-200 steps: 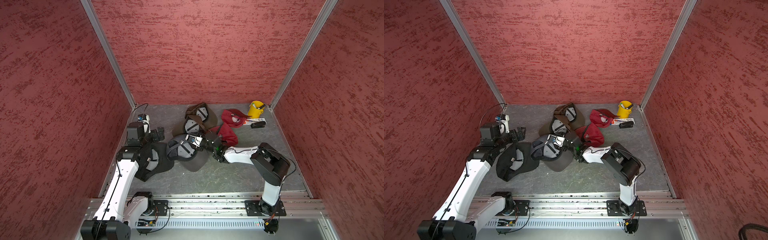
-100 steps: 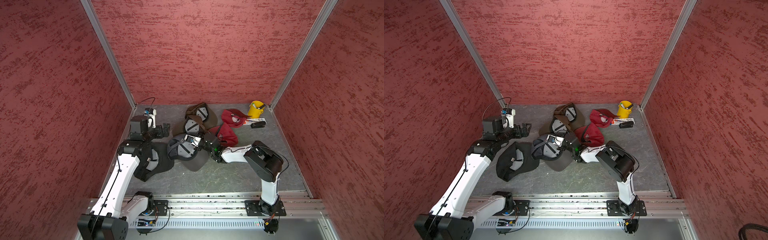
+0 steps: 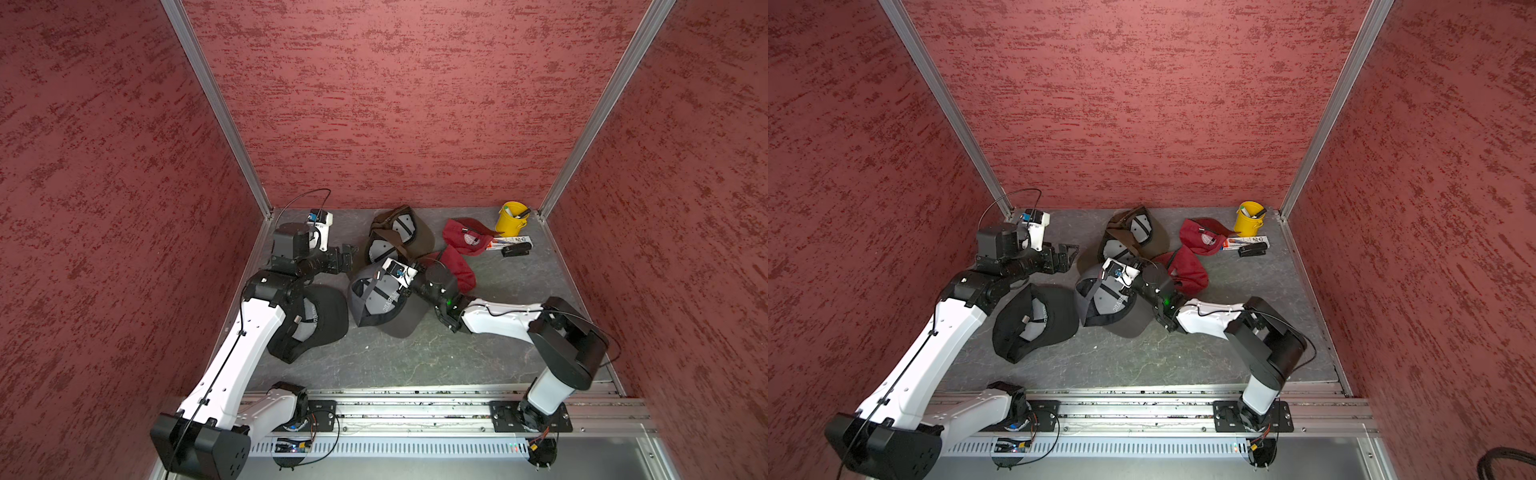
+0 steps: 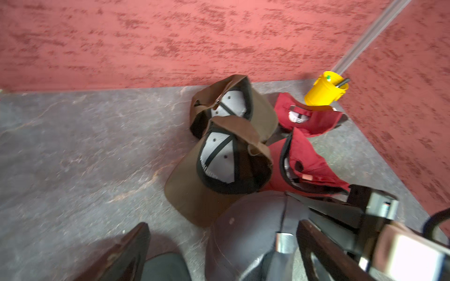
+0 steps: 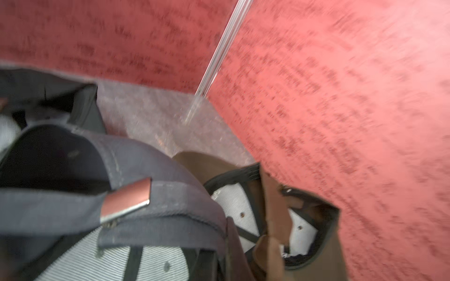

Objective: Open the adjustable buckle of the baseball cap
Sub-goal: Pick up the baseball cap from the center of the board, then open the adjustable buckle on the baseball cap.

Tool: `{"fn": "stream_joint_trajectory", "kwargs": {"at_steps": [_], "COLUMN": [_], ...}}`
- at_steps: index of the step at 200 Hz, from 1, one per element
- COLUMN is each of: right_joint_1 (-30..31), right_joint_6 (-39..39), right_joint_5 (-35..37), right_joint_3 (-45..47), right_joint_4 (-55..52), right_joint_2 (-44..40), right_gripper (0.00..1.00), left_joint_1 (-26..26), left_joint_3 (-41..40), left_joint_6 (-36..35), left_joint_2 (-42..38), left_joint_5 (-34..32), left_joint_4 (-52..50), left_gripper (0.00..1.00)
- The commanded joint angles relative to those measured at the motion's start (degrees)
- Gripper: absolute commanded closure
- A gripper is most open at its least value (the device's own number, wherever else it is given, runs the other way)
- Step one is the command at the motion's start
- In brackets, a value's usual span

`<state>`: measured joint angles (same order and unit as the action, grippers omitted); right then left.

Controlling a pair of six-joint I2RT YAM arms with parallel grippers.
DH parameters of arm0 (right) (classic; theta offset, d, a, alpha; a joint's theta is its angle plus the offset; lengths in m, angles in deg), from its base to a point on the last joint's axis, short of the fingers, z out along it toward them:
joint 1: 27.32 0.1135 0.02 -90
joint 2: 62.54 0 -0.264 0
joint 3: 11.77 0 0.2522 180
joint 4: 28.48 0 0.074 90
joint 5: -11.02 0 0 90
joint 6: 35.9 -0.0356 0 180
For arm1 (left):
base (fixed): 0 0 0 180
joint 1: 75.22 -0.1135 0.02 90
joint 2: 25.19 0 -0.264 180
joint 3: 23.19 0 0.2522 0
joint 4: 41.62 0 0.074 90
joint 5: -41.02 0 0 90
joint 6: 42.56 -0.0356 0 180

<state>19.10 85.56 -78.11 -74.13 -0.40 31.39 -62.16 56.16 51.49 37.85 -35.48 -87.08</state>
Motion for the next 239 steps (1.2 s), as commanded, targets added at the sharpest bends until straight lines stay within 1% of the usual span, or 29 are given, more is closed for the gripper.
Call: {"fn": "stream_joint_trajectory", "kwargs": {"at_steps": [1, 18, 33, 36, 63, 110, 127, 146, 205, 231, 239], "right_joint_1": [1.1, 1.6, 2.0, 2.1, 2.5, 2.9, 3.0, 3.0, 3.0, 3.0, 3.0], "right_joint_6": [-0.8, -0.4, -0.4, -0.4, -1.0, -0.4, -0.2, -0.1, 0.1, -0.2, -0.3], "right_joint_5": [5.0, 7.8, 10.4, 10.8, 13.5, 16.7, 16.9, 17.5, 18.4, 18.6, 18.6], "right_joint_3": [1.5, 2.1, 2.6, 2.7, 3.2, 5.0, 5.5, 5.9, 6.8, 6.8, 6.8], "right_joint_4": [0.8, -1.6, -2.9, -3.3, -5.5, -5.8, -6.1, -6.3, -6.8, -6.3, -6.1], "right_joint_2": [-5.2, -8.5, -10.4, -12.2, -15.1, -18.3, -19.2, -20.2, -21.6, -21.7, -21.7], "right_gripper": [1.0, 1.0, 1.0, 1.0, 1.0, 1.0, 1.0, 1.0, 1.0, 1.0, 1.0], "left_joint_1": [2.1, 4.5, 6.9, 7.4, 11.7, 15.8, 17.2, 18.2, 19.2, 19.9, 20.0], "left_joint_3": [3.0, 5.3, 7.5, 7.8, 11.8, 17.1, 18.4, 19.4, 20.9, 21.1, 21.2], "left_joint_6": [-0.8, -1.2, -1.4, -1.5, -2.0, -3.9, -5.0, -5.9, -7.1, -8.4, -8.5], "left_joint_2": [1.1, 2.7, 4.5, 4.9, 8.5, 14.6, 16.3, 17.8, 20.7, 21.5, 21.7], "left_joint_5": [3.9, 6.2, 7.9, 8.3, 10.1, 14.5, 14.9, 15.1, 17.0, 16.7, 16.4], "left_joint_4": [0.9, 1.1, 1.6, 1.6, 2.3, 1.6, 0.3, -1.1, -3.8, -5.4, -5.8], "left_gripper": [0.09, 0.13, 0.19, 0.19, 0.26, 0.35, 0.38, 0.42, 0.46, 0.47, 0.49]}}
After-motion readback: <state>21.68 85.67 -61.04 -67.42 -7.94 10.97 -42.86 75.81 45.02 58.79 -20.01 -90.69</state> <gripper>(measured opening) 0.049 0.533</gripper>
